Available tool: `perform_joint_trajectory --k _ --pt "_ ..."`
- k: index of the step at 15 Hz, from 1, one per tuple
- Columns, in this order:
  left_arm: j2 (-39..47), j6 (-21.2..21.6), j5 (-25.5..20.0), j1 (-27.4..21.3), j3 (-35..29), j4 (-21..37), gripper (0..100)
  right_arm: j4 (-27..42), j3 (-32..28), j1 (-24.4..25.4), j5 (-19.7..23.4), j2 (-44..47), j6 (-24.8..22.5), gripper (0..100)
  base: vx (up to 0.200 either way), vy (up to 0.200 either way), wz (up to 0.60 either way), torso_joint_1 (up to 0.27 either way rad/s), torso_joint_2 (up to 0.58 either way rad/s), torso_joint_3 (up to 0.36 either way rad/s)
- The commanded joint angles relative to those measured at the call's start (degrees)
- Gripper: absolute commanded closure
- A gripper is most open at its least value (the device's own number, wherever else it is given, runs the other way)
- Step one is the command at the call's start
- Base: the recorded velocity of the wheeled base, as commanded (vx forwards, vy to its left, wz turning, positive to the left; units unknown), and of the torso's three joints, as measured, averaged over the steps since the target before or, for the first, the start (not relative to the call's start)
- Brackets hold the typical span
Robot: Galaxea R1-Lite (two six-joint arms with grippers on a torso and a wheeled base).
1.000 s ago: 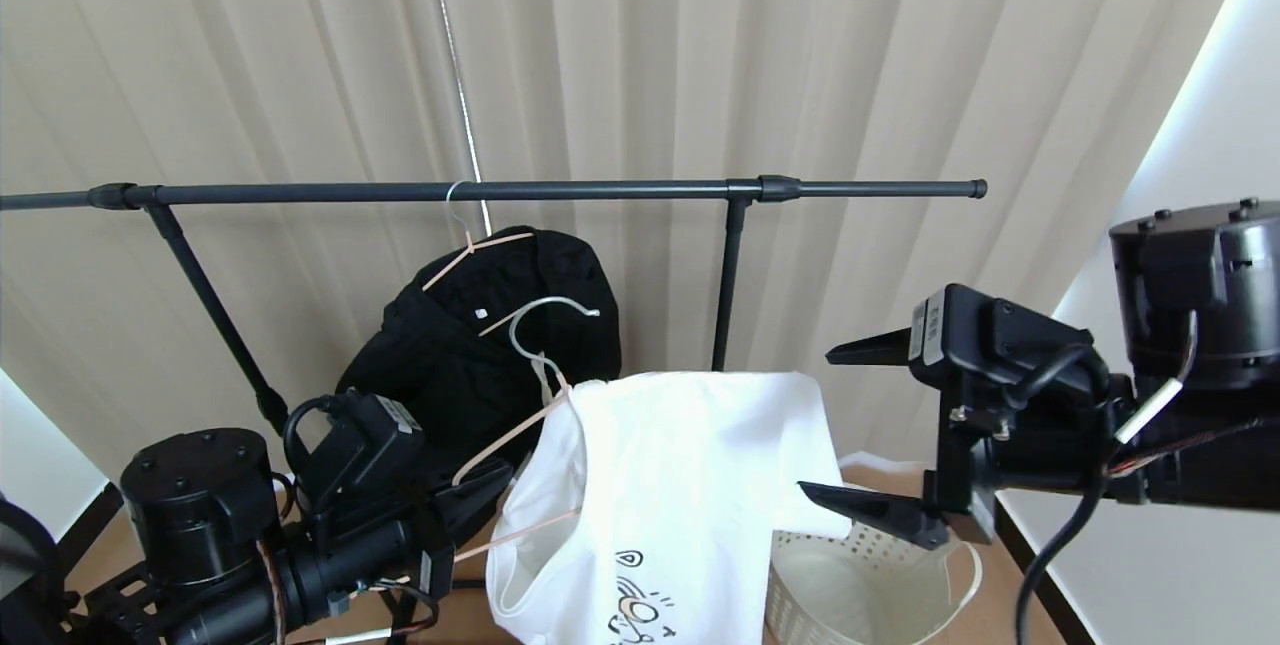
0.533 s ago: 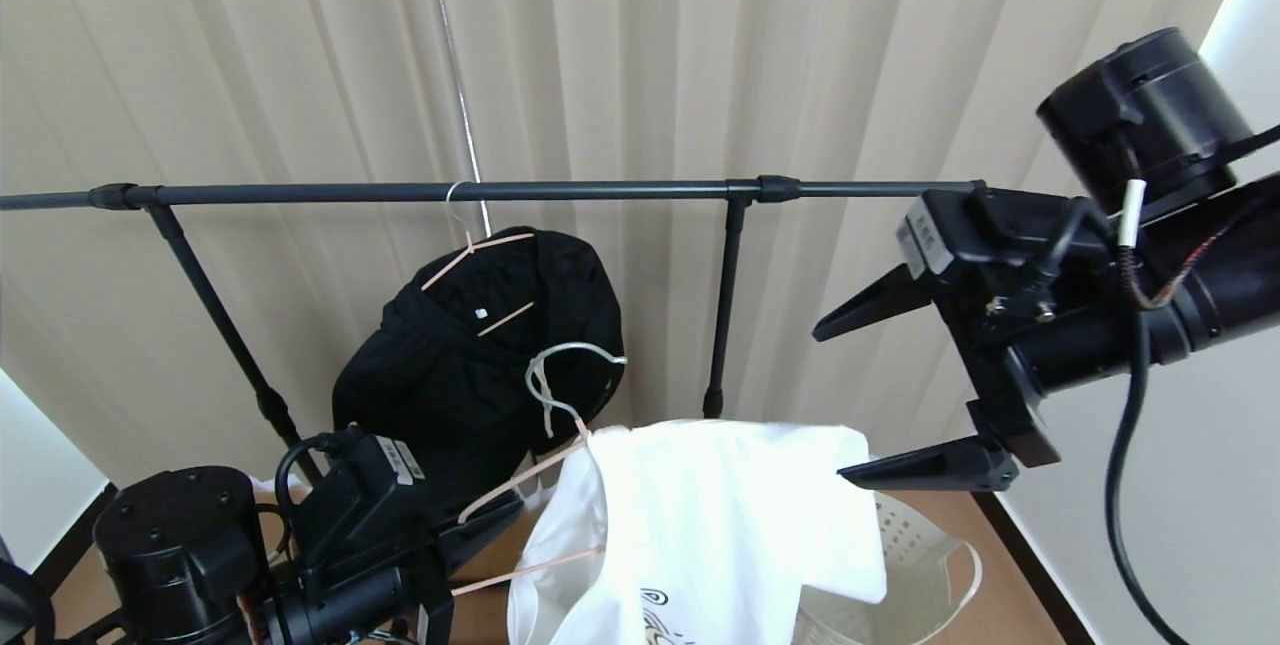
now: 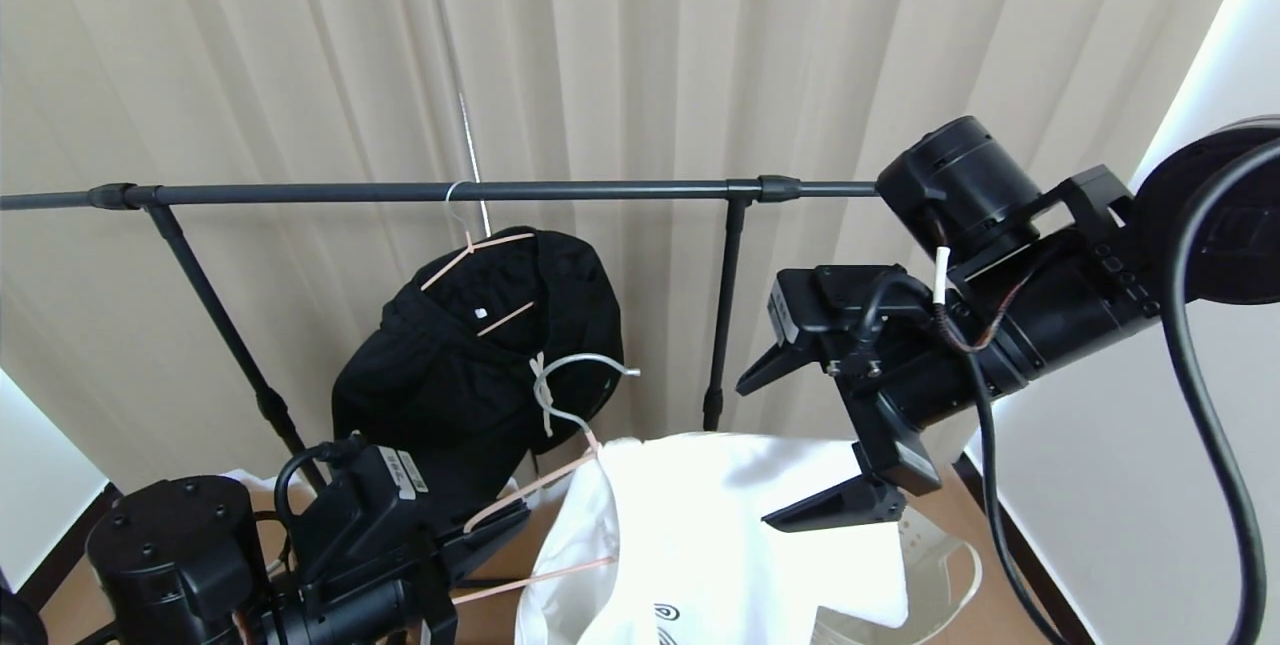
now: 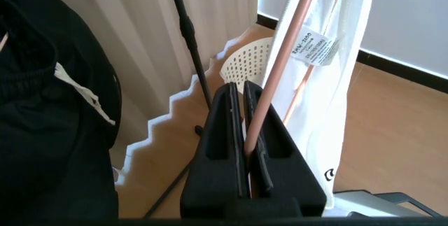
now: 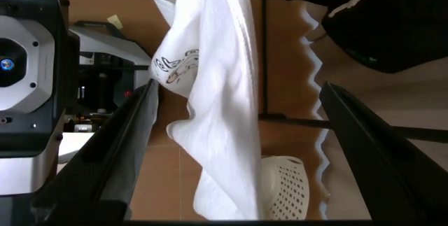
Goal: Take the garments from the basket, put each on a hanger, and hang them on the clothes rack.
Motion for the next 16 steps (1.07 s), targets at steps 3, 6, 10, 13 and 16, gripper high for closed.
perform_joint_trajectory --k 3,6,10,13,16 --pt "-0.02 -0.03 -0.01 -0.59 0.11 -0.06 100 -2.63 -0.10 0.17 -0.12 4.10 0.07 0 0.000 0.000 0.00 0.000 0.00 0.000" --pt "-0.02 -0.03 -0.01 -1.11 0.03 -0.06 100 -4.30 -0.10 0.08 -2.05 4.98 0.16 0 0.000 0.000 0.00 0.000 0.00 0.000" --pt "-0.02 0.05 -0.01 -1.20 -0.15 -0.06 100 -4.30 -0.28 0.08 -2.05 5.95 0.16 0 0.000 0.000 0.00 0.000 0.00 0.000" --pt "-0.02 -0.03 -0.01 -1.20 -0.15 -0.06 100 -4.30 -0.28 0.08 -2.05 5.95 0.16 0 0.000 0.000 0.00 0.000 0.00 0.000" --pt "-0.02 -0.03 -0.01 -1.20 -0.24 -0.06 100 -4.39 -0.46 0.08 -2.05 6.03 0.42 0 0.000 0.000 0.00 0.000 0.00 0.000"
